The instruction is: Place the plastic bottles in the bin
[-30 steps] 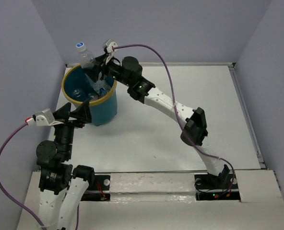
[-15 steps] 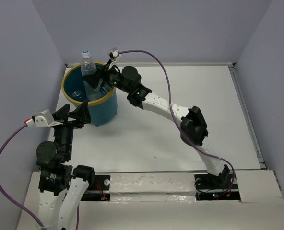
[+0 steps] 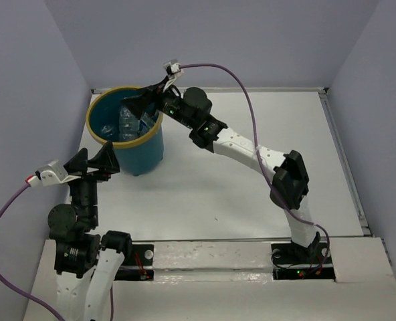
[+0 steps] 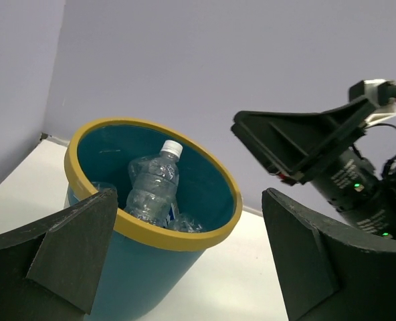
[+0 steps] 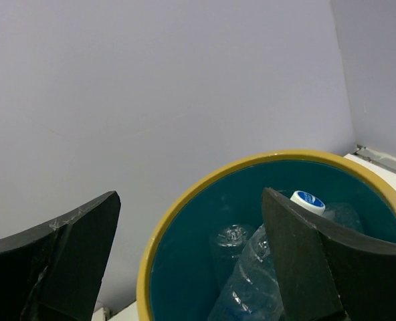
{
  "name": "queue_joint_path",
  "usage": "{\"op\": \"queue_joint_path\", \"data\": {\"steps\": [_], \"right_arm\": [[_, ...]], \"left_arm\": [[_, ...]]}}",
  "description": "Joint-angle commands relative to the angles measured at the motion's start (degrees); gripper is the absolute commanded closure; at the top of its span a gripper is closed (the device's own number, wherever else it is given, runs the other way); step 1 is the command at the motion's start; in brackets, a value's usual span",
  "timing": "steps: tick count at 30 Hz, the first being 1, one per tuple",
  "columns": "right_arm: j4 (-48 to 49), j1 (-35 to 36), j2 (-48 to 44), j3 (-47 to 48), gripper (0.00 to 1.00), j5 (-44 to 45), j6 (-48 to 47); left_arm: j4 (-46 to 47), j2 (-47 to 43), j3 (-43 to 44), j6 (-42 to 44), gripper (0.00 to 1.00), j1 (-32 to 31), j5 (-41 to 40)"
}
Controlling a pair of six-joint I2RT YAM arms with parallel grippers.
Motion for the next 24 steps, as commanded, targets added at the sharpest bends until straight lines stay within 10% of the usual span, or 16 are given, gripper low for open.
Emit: {"op": "queue_joint_path", "data": {"steps": [1,5,8,15,20,21,24], "right_arm": [[4.67,0.31,-9.74,-6.28,0.12,3.44,-3.43],[4.67,0.31,-20.81,-21.71,0.31,7.64,-7.46],[5.54,0.31,-32.67,-33.5,0.96,13.44,-7.57],[0.66,0.31,-62.9,-65.07,1.0,19.78,-6.86],[-10.34,0.83,-82.94,-80.37,0.51,24.25,-5.55],[-14.63,0.83,-89.41,-84.13,0.08,27.14,-4.41],[-22.28,0.83,-101.29,-89.25,0.0,29.62,-1.34]], "left_arm": [[2.59,0.13,-0.73,1.07,0.01,0.57,-0.85],[2.5,1.35,-0.99,1.42,0.01,0.66,0.64],[4.87,1.71,-1.52,1.51,0.01,0.66,5.99],[9.97,-0.31,-3.37,-4.63,0.01,0.66,23.29],[9.01,-0.49,-3.98,-9.99,0.01,0.57,34.03],[8.74,-0.58,-4.16,-12.09,0.01,0.66,36.05],[8.3,-2.15,-6.35,-15.7,0.01,0.57,38.96]]}}
